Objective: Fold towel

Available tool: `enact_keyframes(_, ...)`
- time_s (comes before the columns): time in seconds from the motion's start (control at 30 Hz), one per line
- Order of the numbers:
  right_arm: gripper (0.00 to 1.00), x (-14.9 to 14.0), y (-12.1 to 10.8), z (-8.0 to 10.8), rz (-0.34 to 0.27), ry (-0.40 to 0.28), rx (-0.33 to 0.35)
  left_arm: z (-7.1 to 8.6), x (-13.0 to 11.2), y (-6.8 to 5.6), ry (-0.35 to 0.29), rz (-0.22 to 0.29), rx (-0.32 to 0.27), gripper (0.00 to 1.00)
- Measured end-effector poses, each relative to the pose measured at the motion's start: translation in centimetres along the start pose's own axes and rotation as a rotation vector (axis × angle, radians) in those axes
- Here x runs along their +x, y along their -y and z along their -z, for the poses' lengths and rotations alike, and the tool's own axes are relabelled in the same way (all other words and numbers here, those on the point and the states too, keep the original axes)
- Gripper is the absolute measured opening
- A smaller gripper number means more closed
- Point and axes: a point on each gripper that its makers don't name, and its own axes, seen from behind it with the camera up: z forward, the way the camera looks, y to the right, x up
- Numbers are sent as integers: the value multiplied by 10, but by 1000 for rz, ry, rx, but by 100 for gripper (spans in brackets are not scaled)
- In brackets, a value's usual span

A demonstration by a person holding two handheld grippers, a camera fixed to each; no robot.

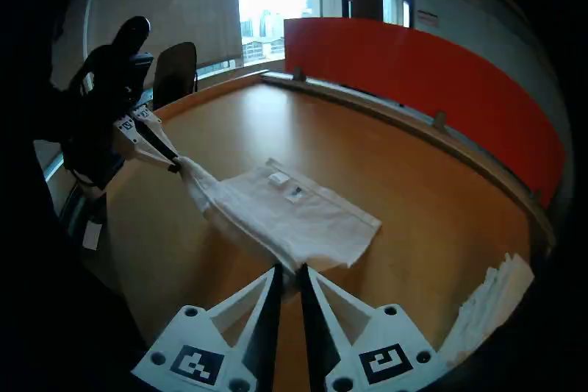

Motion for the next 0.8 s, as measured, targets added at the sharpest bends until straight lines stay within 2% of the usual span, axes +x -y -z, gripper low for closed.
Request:
enact_keyframes(0.5, 17, 2, 7, 17, 13, 8, 15, 13, 0, -11, -2, 1, -15, 15)
enact_keyframes(0.8, 17, 3, 6, 16, 22, 12, 18, 9, 4, -7, -12, 10, -6, 15)
